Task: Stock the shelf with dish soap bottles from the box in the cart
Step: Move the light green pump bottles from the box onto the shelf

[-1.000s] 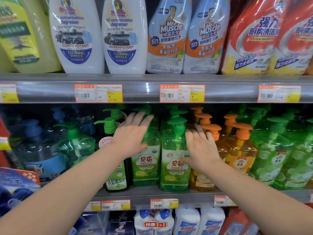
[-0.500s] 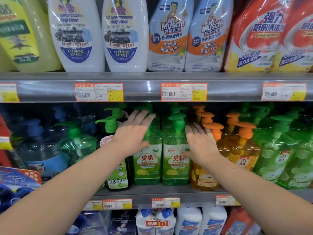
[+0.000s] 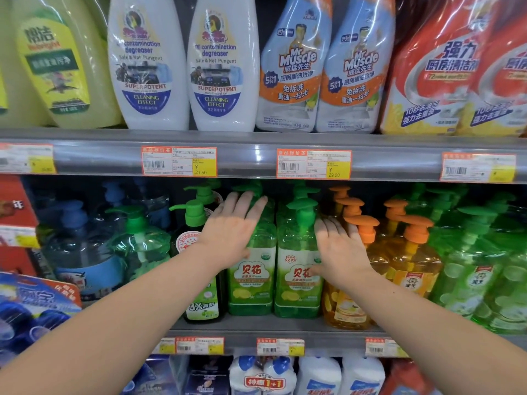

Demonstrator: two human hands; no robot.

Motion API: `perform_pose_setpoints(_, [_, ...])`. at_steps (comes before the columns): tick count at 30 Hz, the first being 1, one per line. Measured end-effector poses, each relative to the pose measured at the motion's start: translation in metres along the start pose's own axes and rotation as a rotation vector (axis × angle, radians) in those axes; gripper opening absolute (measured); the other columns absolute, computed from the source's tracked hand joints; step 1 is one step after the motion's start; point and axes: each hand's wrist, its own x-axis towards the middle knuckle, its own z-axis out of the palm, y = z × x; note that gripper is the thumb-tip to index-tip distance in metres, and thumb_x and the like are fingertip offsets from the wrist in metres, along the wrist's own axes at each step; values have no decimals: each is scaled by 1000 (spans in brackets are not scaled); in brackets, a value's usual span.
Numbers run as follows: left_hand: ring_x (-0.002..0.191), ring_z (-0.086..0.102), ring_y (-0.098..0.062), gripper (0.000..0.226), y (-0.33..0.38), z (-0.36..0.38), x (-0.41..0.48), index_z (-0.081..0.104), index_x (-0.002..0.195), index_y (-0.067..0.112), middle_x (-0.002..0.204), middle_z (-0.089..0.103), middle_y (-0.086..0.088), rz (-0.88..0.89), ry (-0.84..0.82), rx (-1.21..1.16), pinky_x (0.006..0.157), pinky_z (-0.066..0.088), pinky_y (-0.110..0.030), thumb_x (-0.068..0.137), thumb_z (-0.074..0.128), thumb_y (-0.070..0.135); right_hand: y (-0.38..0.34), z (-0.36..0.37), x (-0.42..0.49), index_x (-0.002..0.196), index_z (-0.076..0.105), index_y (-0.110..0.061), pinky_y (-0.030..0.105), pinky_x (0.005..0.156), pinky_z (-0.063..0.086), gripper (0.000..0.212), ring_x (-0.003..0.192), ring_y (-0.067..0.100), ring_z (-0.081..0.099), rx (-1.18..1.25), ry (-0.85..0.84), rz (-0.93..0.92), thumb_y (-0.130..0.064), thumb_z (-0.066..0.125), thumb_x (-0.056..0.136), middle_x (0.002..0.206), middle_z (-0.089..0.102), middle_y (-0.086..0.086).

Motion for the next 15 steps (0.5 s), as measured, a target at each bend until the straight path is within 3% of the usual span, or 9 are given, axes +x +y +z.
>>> perform_pose_setpoints(4, [140,18,-31,113,-1,2,4,1,150,18,154,13,-9,-3,-12,-18,110,31,-37,70,77,42,-1,3,4,146,18,-9,42,117,15,98,145,21,22,11,22,12,-46,74,75,152,29,7])
perform_pose_setpoints(15, [141,15,-34,110,-2,8,14,0,150,14,154,11,-11,-5,-28,9,112,28,-38,74,74,42,-4,11,15,148,15,-8,42,115,19,96,146,21,21,18,13,53,-42,72,78,155,25,8])
